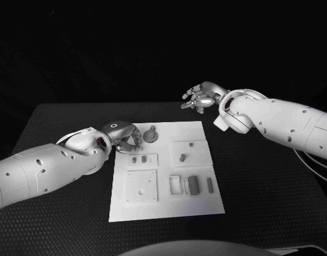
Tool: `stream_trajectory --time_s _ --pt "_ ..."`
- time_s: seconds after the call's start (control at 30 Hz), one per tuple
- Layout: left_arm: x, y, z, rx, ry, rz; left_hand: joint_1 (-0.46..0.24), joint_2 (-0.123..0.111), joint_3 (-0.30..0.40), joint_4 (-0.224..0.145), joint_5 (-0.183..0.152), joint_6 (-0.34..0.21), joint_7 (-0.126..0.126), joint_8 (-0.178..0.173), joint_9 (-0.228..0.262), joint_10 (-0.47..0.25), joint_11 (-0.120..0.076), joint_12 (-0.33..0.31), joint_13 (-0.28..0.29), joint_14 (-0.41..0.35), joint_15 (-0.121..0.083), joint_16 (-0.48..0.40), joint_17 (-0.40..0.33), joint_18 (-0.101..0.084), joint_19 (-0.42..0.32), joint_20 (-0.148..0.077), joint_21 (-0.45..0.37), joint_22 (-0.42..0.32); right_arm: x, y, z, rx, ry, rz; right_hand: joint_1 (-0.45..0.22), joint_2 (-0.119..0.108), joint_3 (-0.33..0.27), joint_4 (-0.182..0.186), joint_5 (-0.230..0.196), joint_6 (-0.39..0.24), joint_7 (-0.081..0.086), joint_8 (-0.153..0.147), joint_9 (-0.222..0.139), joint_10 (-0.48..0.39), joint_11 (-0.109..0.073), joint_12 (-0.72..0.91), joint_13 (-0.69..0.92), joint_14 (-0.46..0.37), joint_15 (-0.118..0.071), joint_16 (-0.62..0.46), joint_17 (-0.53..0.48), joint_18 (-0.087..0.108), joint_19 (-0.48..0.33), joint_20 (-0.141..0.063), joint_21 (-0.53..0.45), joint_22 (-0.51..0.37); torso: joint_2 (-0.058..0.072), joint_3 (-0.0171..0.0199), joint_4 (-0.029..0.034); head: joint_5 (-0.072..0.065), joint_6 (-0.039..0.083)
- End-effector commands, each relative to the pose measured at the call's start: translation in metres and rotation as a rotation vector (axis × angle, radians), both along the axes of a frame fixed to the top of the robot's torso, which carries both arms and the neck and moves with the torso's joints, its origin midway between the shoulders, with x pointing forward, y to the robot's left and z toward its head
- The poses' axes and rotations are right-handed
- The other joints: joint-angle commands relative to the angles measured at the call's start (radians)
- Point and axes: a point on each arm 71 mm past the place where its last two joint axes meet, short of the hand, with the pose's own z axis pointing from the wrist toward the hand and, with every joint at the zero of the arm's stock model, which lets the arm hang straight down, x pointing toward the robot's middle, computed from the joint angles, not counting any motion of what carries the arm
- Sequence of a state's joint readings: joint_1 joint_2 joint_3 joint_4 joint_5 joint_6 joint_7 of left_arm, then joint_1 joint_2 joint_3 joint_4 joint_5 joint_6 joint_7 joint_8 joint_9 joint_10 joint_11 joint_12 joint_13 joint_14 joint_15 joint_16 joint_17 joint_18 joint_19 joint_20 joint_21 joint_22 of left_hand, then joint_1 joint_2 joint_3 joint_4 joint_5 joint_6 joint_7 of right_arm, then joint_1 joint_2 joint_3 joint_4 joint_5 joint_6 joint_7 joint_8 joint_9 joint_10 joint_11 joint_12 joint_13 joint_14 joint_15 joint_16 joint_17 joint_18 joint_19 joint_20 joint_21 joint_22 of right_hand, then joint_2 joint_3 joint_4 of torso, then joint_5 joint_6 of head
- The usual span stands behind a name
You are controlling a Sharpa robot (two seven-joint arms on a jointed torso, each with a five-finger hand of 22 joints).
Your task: Assemble the parts on the task board
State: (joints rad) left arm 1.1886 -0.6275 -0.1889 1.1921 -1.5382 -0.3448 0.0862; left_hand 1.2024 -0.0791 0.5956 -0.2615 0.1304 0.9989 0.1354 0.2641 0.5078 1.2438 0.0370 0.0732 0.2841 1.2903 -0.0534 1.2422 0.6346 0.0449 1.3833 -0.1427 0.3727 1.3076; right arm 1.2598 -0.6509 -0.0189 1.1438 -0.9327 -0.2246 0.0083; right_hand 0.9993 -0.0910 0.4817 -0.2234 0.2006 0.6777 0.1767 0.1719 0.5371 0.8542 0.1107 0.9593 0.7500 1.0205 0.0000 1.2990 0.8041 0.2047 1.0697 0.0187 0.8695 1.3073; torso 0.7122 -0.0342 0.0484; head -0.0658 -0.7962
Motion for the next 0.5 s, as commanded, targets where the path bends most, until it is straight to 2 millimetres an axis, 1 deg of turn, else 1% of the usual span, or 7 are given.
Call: stream_trajectory --time_s 0.03,0.27,0.43,0.5 --pt "-0.001 -0.003 -0.002 0.014 0.014 -0.011 0.003 -0.006 0.005 0.002 0.006 0.007 -0.002 0.004 0.001 0.030 0.019 0.004 0.001 0.001 -0.004 -0.006 -0.002 0.083 0.000 -0.007 0.001 0.019 0.000 0.001 0.000 -0.006 0.004 0.015 -0.002 0.005 0.001 -0.004 0.003 0.000 0.044 0.007 -0.002 -0.005 -0.003 0.004 -0.001 -0.006 -0.002 0.003 -0.001 0.057 0.000 -0.006 -0.007 0.017 0.001 0.0009 -0.0013 0.000 -0.002" --pt "-0.003 -0.010 -0.006 0.019 0.023 -0.026 0.002 -0.006 0.005 0.003 0.006 0.006 -0.001 0.004 0.000 0.030 0.019 0.003 0.001 0.000 -0.004 -0.006 -0.002 0.082 0.000 -0.007 0.001 0.018 0.000 0.002 0.000 -0.006 0.005 0.016 -0.002 0.005 0.001 -0.004 0.003 0.000 0.044 0.007 -0.002 -0.005 -0.003 0.005 -0.002 -0.006 -0.002 0.004 -0.002 0.057 0.000 -0.006 -0.007 0.017 0.000 0.0022 -0.0019 -0.001 -0.003" --pt "-0.003 -0.013 -0.007 0.020 0.026 -0.033 0.002 -0.005 0.005 0.004 0.006 0.006 -0.001 0.004 0.000 0.029 0.019 0.002 0.001 0.000 -0.004 -0.006 -0.002 0.082 0.000 -0.007 0.000 0.018 0.000 0.002 0.000 -0.006 0.005 0.016 -0.002 0.005 0.001 -0.004 0.003 0.000 0.044 0.007 -0.002 -0.005 -0.003 0.005 -0.002 -0.006 -0.002 0.004 -0.002 0.057 0.000 -0.006 -0.007 0.017 0.001 0.0019 -0.0015 -0.003 -0.004" --pt "-0.004 -0.013 -0.007 0.022 0.026 -0.034 0.002 -0.005 0.005 0.004 0.006 0.006 -0.001 0.004 0.000 0.029 0.019 0.002 0.001 0.000 -0.004 -0.006 -0.002 0.082 0.000 -0.007 0.000 0.018 0.000 0.002 0.000 -0.006 0.005 0.016 -0.002 0.005 0.001 -0.004 0.003 0.000 0.044 0.007 -0.002 -0.005 -0.003 0.005 -0.002 -0.006 -0.002 0.004 -0.002 0.057 0.000 -0.006 -0.007 0.017 0.001 0.0023 -0.0016 -0.003 -0.005"
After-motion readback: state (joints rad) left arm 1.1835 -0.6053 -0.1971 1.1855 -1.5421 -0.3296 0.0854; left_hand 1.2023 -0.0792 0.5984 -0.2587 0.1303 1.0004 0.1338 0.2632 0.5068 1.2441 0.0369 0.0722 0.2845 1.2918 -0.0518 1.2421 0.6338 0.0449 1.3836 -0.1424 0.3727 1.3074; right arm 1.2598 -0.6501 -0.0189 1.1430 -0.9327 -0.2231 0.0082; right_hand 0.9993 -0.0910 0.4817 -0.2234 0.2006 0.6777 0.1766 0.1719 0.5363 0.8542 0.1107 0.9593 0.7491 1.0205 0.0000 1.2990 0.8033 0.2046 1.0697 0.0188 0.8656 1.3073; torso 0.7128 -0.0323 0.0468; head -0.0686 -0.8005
